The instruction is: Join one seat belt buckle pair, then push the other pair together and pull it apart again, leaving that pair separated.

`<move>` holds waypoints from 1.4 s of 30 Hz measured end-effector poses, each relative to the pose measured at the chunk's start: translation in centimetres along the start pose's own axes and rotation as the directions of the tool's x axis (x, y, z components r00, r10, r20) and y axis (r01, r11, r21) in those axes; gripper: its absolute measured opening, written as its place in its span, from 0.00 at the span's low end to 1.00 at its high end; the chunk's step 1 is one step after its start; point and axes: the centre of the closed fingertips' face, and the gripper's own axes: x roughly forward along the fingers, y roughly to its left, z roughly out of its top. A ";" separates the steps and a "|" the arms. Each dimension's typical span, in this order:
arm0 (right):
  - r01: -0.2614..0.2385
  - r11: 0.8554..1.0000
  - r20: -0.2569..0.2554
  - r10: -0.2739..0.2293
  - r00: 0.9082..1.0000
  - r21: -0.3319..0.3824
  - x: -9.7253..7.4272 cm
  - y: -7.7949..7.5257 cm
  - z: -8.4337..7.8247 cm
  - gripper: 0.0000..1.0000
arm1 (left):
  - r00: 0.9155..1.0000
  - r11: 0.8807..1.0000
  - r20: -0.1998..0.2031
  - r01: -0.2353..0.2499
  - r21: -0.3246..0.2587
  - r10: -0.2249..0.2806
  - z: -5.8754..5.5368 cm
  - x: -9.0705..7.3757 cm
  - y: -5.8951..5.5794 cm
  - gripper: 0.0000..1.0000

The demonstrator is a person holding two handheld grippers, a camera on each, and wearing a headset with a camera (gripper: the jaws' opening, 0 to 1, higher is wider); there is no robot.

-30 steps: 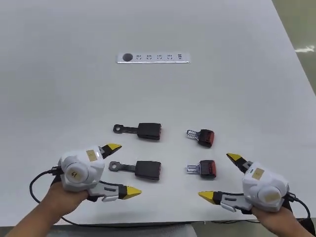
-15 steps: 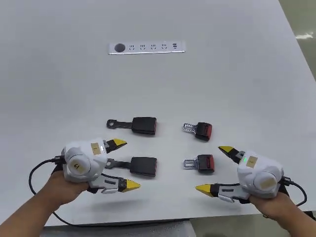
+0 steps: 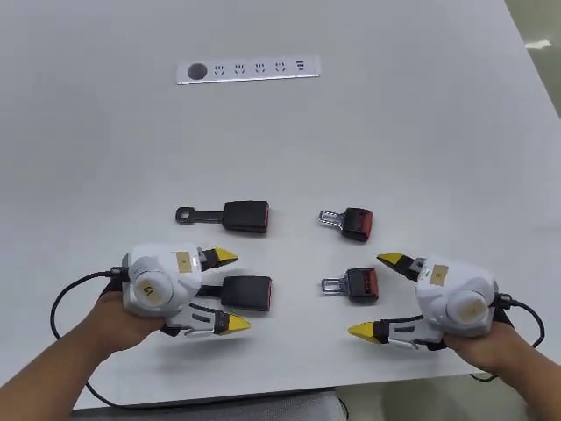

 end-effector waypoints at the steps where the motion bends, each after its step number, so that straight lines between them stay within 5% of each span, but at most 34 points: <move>1: -0.004 1.000 -0.006 0.004 1.000 -0.001 0.1 -0.1 -0.3 0.74 | 1.000 1.000 -0.014 0.006 0.014 -0.006 -0.2 0.2 -0.1 0.63; 14: -0.052 0.997 -0.030 0.050 0.998 -0.051 1.0 -0.3 0.0 0.70 | 0.998 0.999 -0.061 0.021 0.044 -0.018 -1.3 1.0 0.8 0.61; 27: -0.105 0.991 -0.052 0.101 0.993 -0.082 1.1 -0.1 0.5 0.63 | 0.999 0.999 -0.035 0.020 0.047 -0.019 -1.3 1.1 0.9 0.51; 36: -0.094 0.982 -0.081 0.081 0.993 -0.165 1.0 -0.9 0.2 0.46 | 0.997 0.992 -0.057 0.054 0.110 -0.048 -1.3 1.3 0.1 0.36; 42: -0.095 0.972 -0.110 0.073 0.991 -0.214 1.7 -1.0 0.0 0.36 | 0.995 0.986 -0.088 0.062 0.154 -0.049 -1.3 1.4 0.1 0.35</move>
